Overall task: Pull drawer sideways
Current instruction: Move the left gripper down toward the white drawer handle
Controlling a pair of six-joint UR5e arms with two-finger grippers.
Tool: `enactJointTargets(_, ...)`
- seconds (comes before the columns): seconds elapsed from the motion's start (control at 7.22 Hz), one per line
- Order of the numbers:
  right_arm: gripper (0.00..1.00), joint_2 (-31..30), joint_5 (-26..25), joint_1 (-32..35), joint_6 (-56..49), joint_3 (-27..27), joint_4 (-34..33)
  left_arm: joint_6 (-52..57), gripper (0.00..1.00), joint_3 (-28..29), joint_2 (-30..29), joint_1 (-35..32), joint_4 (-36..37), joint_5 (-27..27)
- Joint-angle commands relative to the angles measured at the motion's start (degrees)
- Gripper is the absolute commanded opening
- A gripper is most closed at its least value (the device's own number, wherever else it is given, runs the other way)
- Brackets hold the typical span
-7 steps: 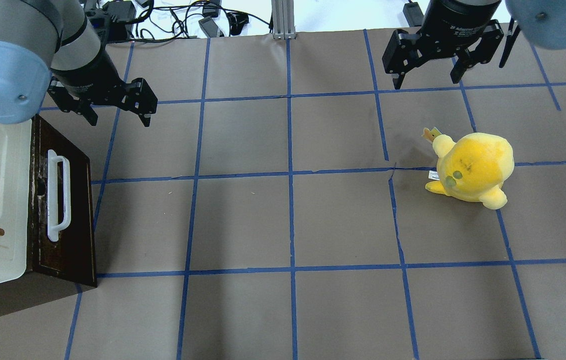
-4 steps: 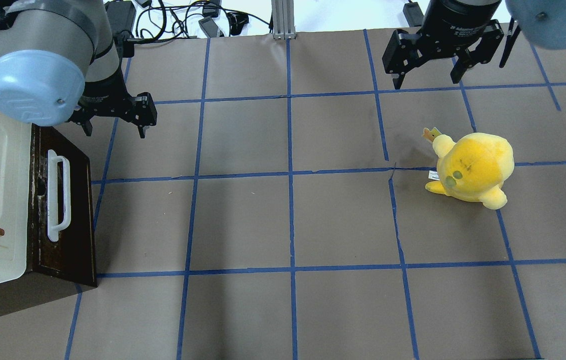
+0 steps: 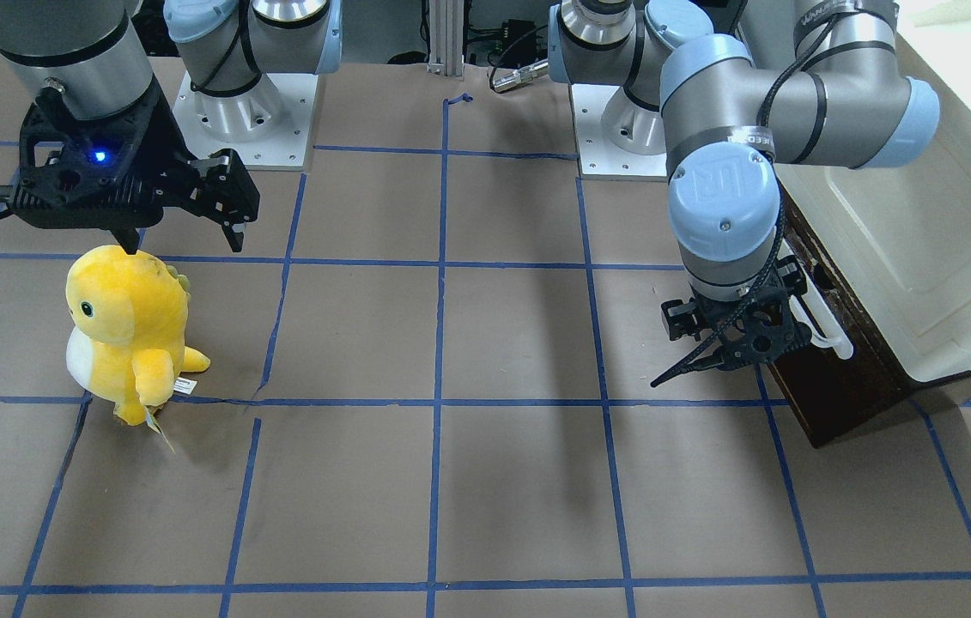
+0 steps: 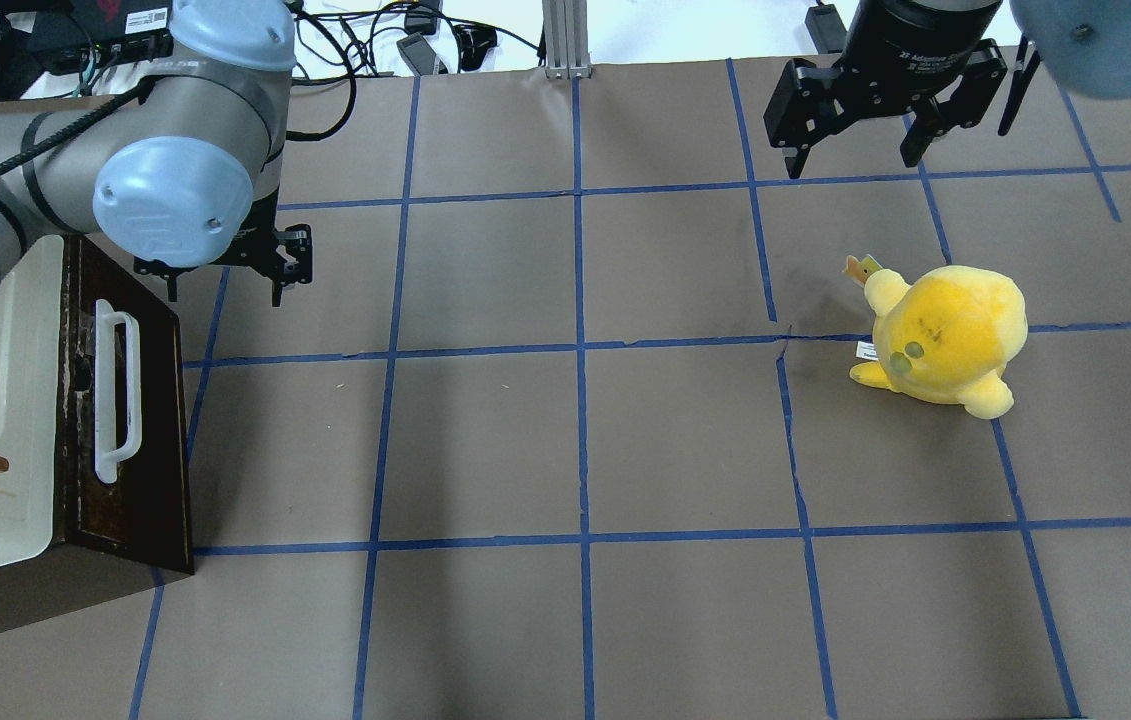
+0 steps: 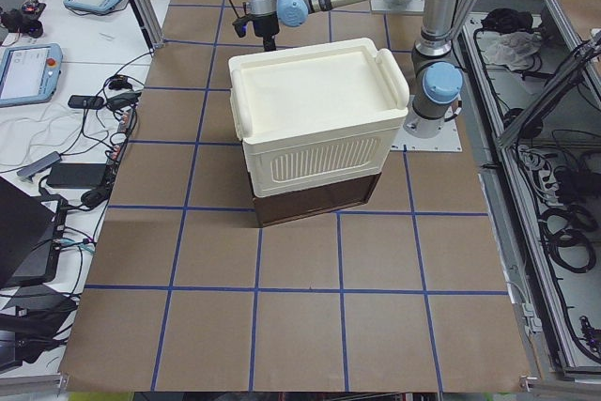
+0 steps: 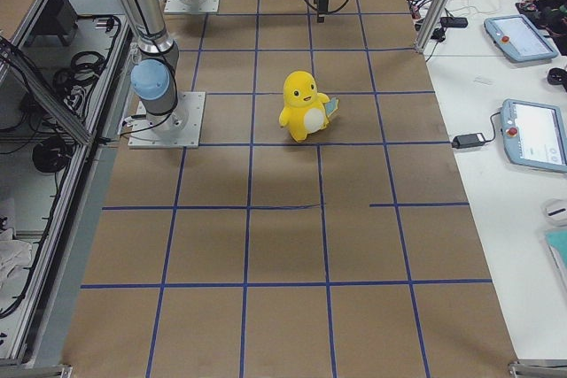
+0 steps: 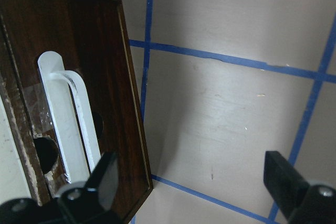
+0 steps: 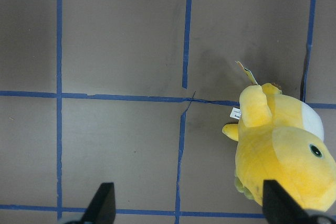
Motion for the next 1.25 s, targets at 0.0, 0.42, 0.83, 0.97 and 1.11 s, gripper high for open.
enactJointTargets(0.0, 1.0, 0.0, 0.0, 0.0, 0.0, 0.0, 0.0, -2.4, 1.0, -1.5, -2.7, 0.0, 2.6, 3.2)
enactJointTargets(0.42, 1.0, 0.0, 0.0, 0.0, 0.0, 0.0, 0.0, -3.6, 1.0, -3.0, -4.2, 1.2, 2.6, 8.6)
enactJointTargets(0.83, 1.0, 0.0, 0.0, 0.0, 0.0, 0.0, 0.0, -3.8, 0.94, -3.0, -5.4, 4.0, 2.6, 8.7)
enactJointTargets(0.97, 1.0, 0.0, 0.0, 0.0, 0.0, 0.0, 0.0, -4.6, 0.94, -3.0, -5.5, 4.2, 2.6, 9.5)
enactJointTargets(1.11, 1.0, 0.0, -0.1, 0.0, 0.0, 0.0, 0.0, -6.4, 0.94, -3.1, -5.5, 4.2, 1.9, 9.7)
